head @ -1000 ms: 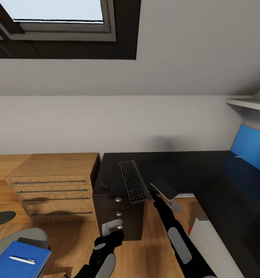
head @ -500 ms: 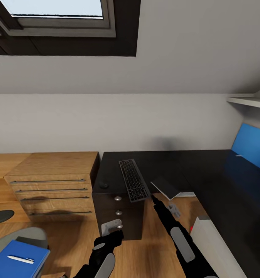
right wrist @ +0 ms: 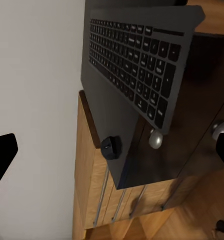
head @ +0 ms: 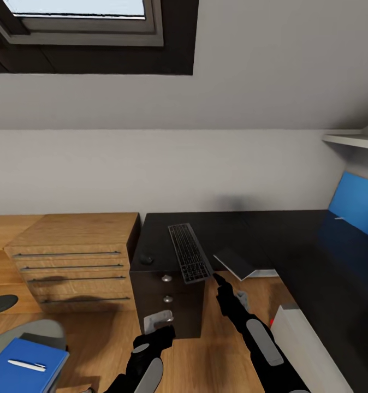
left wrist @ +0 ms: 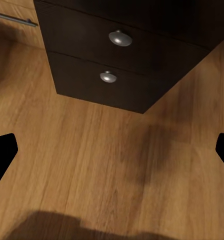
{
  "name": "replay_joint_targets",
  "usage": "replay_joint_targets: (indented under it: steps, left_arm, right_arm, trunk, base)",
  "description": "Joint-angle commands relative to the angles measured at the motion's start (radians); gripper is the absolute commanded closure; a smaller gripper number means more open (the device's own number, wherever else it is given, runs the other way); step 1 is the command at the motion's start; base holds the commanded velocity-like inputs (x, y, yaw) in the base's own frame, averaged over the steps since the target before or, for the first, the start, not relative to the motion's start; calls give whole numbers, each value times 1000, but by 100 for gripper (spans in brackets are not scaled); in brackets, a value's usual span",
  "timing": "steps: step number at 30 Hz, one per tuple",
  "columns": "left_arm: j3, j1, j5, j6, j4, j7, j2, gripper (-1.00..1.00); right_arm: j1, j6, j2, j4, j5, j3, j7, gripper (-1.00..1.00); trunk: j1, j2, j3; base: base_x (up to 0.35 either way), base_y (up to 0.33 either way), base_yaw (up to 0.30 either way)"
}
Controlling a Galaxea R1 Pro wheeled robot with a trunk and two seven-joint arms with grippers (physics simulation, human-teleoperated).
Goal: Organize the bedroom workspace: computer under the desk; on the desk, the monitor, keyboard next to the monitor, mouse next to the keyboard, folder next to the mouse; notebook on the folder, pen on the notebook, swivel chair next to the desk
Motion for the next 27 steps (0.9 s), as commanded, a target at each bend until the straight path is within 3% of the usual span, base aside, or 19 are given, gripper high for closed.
replay_joint_targets:
  steps: [1, 16, 27]
  left_arm:
    - [-2, -1, 5, 3, -1, 7, 0, -100]
    - [-4, -1, 5, 3, 20, 7, -3, -100]
    - [-4, -1, 5, 3, 20, 7, -3, -100]
  right_arm:
    - [-1, 3, 0, 0, -9, -1, 2, -100]
    - [-1, -94, 1, 3, -13, -21, 3, -100]
    - [-1, -108, 0, 5, -7, -18, 5, -100]
  trunk:
    - [4, -8, -4]
    - [62, -113, -51]
    - [104, -190, -86]
  base:
    - [0, 0, 0]
    - [0, 0, 0]
    - [0, 0, 0]
